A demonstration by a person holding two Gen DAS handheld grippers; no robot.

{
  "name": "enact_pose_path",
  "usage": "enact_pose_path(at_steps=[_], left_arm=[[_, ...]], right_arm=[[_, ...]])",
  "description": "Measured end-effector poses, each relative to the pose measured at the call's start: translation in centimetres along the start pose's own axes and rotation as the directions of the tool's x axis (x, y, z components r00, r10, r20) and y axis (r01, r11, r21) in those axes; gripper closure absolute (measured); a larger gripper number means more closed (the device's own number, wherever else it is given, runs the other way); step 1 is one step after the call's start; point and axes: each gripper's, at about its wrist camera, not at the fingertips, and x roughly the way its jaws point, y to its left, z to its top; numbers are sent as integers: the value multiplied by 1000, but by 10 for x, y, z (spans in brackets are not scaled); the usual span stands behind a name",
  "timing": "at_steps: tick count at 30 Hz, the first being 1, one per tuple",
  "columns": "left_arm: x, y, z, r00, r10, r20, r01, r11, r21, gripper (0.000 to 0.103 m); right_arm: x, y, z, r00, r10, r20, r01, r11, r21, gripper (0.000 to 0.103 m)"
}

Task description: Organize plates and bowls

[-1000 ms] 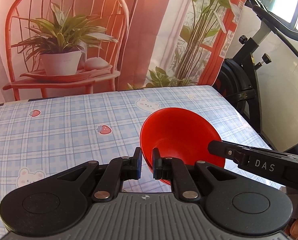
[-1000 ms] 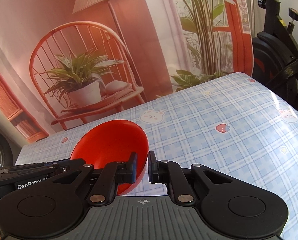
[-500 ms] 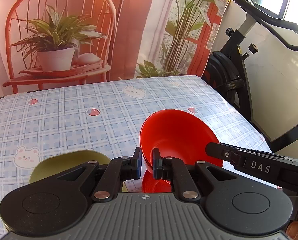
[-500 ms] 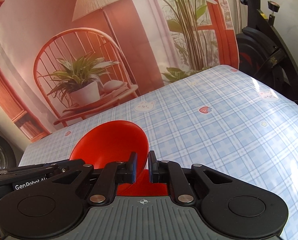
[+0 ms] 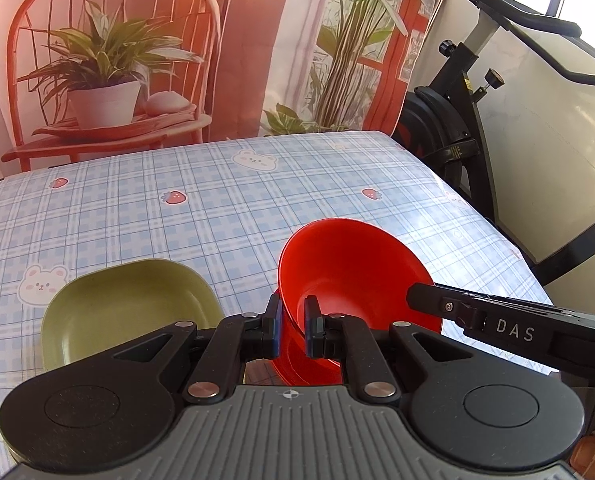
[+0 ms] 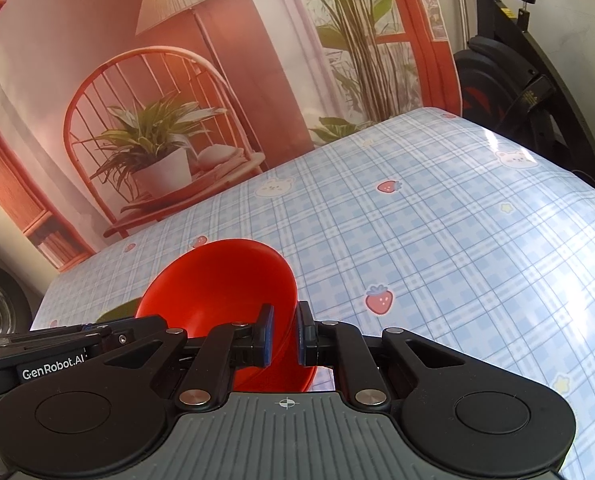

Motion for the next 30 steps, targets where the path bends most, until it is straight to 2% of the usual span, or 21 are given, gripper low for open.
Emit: enact_pose_path(at_steps=[30], left_arm=[[12,0,-14,997,13,-77,-12,1000,18,90]], right_arm=[[8,-9,-10,1000,8,-30,-7,1000,10,91]])
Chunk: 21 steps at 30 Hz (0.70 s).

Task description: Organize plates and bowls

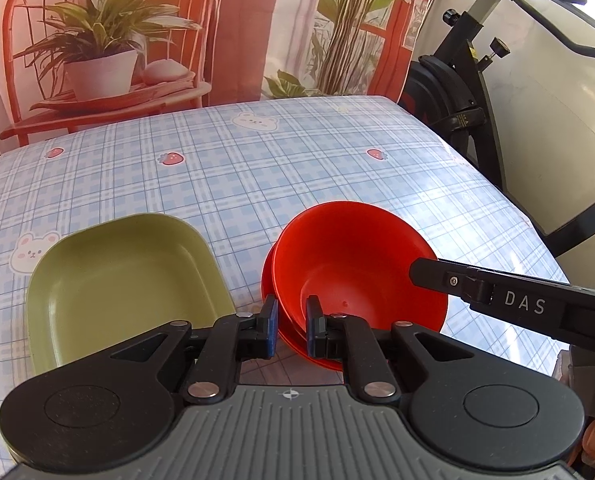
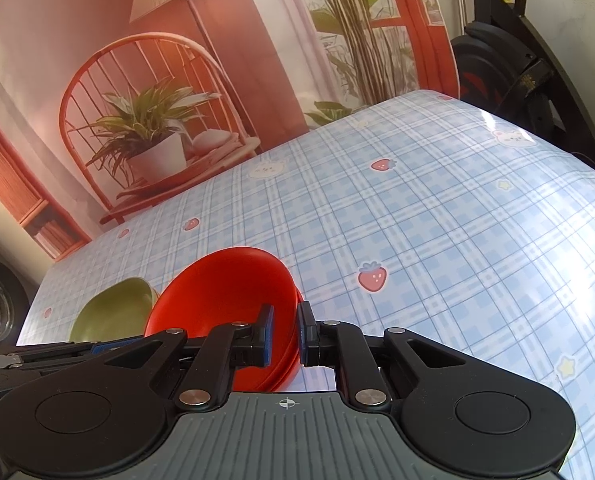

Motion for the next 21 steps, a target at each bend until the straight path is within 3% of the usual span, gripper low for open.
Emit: enact_pose_path(at_steps=[6,21], left_arm=[[-1,-1,0,1000,-3,5,3,1000,-6,84],[2,4,-2,1000,7,23,-6,999,-47,74]], right_arm=[[0,0,-2,1000,-1,-2,1,1000,1,85],[10,-6,-7,1000,2,-15,-2,1000,17,85]])
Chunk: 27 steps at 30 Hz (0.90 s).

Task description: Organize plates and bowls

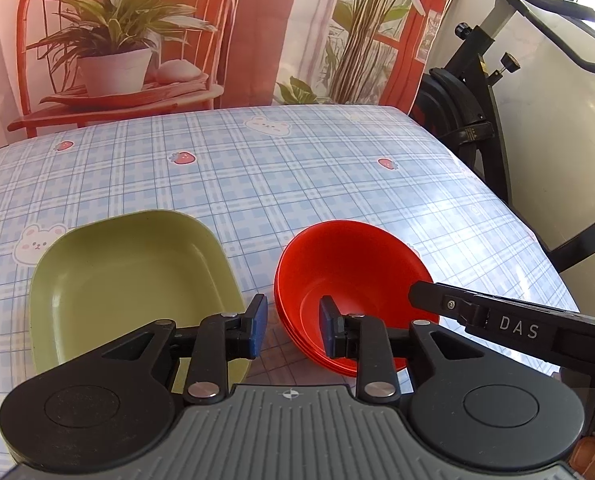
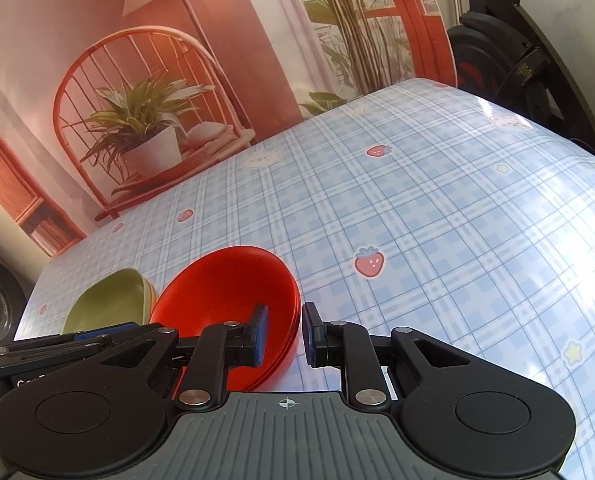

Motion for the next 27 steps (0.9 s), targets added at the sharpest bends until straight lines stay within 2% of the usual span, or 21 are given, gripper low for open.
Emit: enact_pose_path(at_steps=[13,18,22,27], left_arm=[[19,3,-2,998,-32,-50,32,999,-9,74],[18,5,-3,998,-46,-41,45,999,-16,75],[16,6,-4,998,-53,-33,52,998,-23,81],[12,5,-4,998,-61,-24,61,998,-22,81]], right_arm=[[16,-14,-7,999,41,-25,-39,997,62,85],[18,-16,-7,998,57,-26,-54,996,73,87],[17,-14,-8,999,49,-22,-47,996,71,89],[14,-13,-7,999,37,-19,-36,997,69,90]])
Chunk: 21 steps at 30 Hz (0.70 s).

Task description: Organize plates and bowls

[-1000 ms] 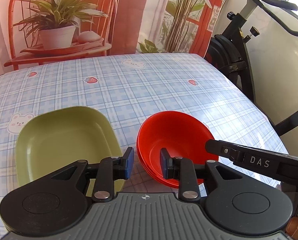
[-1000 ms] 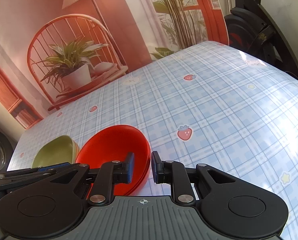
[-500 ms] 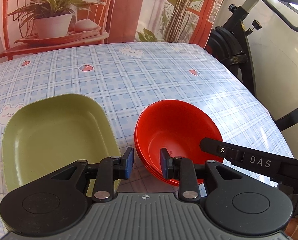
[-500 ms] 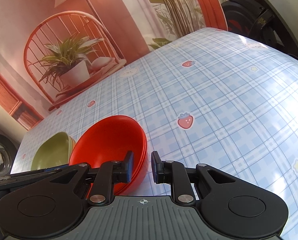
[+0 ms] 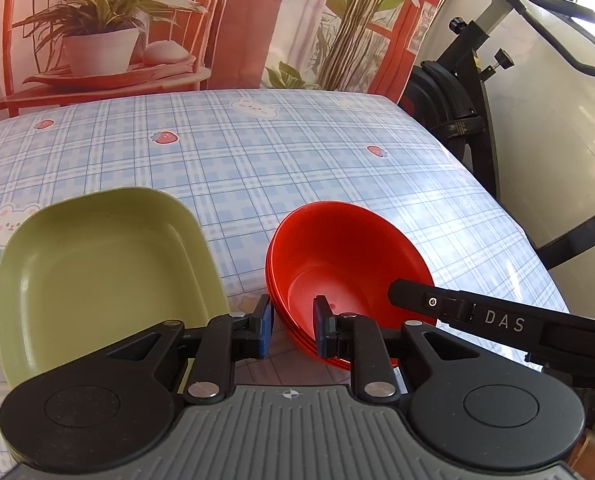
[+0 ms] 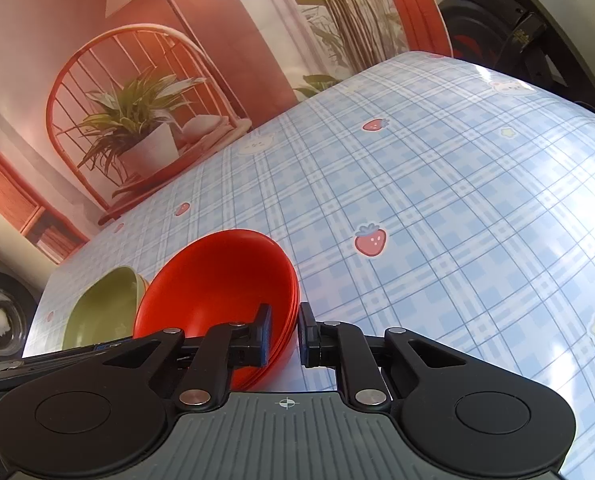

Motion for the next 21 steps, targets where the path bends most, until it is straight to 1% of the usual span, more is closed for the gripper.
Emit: enact_pose_path(at_steps=[6,13,21], left_arm=[[-9,4,1,1000,-11,21,11,1000,-17,81],[-24,10,7,997,-24,67,26,999,-31,81],[-48,26,14,992,-18,128,25,998,-50,81]], right_arm=[[-5,9,3,1000,-5,9,5,1000,-21,90],[-14,26,11,1000,-2,27,3,998,-58,90],[-19,58,24,999,18,36,-14,995,-104,90]])
